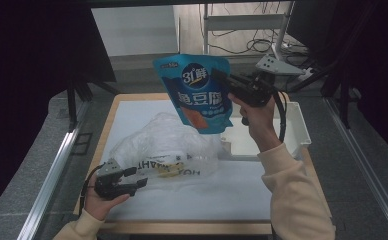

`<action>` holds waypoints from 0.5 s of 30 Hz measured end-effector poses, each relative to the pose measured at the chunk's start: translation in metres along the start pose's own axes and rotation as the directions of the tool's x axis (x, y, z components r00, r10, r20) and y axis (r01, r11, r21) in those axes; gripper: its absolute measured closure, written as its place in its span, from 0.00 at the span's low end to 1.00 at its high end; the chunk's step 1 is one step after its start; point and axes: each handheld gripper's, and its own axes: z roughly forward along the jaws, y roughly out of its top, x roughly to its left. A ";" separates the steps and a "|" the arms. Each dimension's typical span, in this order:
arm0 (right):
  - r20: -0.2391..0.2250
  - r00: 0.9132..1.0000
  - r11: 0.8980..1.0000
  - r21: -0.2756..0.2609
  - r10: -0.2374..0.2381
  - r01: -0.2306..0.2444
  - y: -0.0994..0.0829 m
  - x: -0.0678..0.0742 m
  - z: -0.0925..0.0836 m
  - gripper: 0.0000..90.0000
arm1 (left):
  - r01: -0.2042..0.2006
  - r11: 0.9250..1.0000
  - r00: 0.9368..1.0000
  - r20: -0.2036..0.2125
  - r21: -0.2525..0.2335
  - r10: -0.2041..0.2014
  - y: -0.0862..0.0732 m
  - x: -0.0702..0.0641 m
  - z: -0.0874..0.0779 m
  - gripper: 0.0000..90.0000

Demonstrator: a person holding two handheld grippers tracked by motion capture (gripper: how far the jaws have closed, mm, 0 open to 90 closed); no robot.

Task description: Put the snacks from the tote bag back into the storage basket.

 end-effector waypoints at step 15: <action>0.071 0.997 1.000 -0.024 0.014 -0.013 0.002 -0.020 -0.029 0.99 | 0.000 1.000 1.000 -0.003 -0.001 0.000 0.000 0.001 0.000 0.41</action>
